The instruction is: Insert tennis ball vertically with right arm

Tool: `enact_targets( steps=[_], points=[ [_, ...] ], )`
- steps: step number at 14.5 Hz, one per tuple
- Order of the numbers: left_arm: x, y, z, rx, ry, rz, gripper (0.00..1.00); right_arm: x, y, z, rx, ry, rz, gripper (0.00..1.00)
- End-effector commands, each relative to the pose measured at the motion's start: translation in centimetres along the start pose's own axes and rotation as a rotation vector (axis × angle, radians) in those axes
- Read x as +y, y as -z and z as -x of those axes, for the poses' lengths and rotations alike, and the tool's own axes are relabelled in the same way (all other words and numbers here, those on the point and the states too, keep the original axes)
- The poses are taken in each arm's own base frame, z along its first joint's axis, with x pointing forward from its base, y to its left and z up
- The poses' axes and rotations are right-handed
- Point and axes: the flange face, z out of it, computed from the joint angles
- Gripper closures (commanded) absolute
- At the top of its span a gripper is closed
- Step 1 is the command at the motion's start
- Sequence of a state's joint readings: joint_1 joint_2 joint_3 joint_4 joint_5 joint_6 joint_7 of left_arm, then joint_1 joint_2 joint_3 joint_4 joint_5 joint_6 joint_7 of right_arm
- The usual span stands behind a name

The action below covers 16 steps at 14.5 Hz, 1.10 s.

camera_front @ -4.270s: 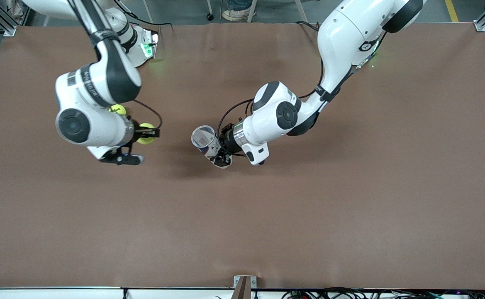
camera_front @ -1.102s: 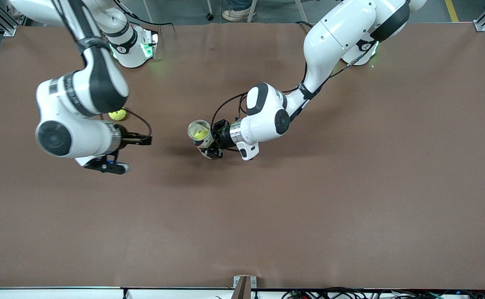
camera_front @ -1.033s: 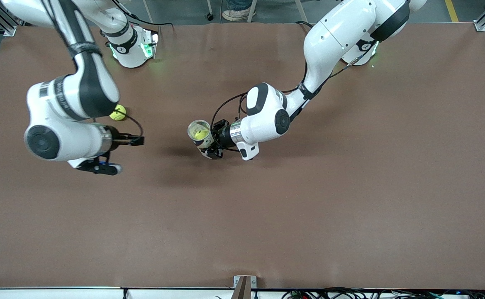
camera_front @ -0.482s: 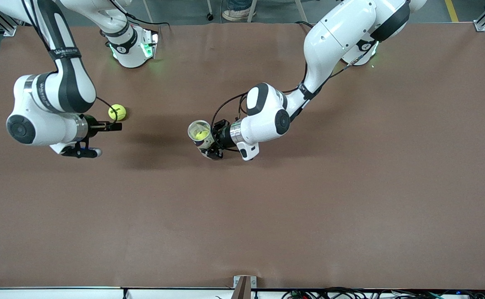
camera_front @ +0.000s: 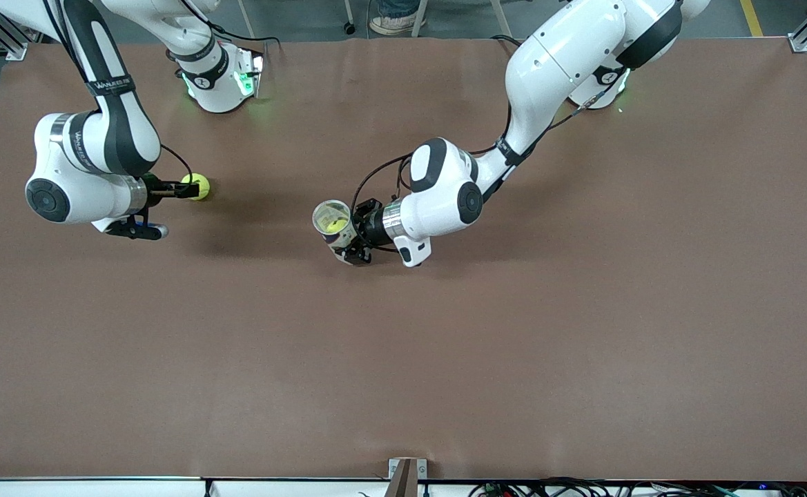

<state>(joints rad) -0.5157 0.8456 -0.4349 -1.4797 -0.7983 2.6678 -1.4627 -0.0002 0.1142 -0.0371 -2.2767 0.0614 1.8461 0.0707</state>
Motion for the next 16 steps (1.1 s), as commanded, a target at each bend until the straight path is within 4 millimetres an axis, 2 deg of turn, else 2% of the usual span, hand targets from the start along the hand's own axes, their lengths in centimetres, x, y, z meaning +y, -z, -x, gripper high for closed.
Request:
enact_targets(
  steps=[1, 3, 7, 11, 16],
  points=[
    [-0.1, 0.2, 0.4, -0.017, -0.003, 0.003, 0.27, 1.1, -3.6, -0.6, -0.006, -0.008, 0.008, 0.00],
    [-0.1, 0.2, 0.3, -0.017, 0.000, 0.004, 0.27, 1.2, -5.6, -1.5, -0.020, -0.011, 0.010, 0.00],
    [-0.1, 0.2, 0.2, -0.015, -0.006, 0.003, 0.26, 1.4, -8.6, -1.4, 0.008, -0.013, 0.012, 0.00],
    [-0.1, 0.1, 0.2, -0.015, -0.006, 0.003, 0.25, 1.5, -9.8, -1.4, -0.009, -0.015, 0.013, 0.00],
    [-0.2, 0.1, 0.3, -0.015, -0.007, 0.002, 0.25, 2.2, -10.2, -1.2, -0.018, -0.027, 0.005, 0.00]
  ],
)
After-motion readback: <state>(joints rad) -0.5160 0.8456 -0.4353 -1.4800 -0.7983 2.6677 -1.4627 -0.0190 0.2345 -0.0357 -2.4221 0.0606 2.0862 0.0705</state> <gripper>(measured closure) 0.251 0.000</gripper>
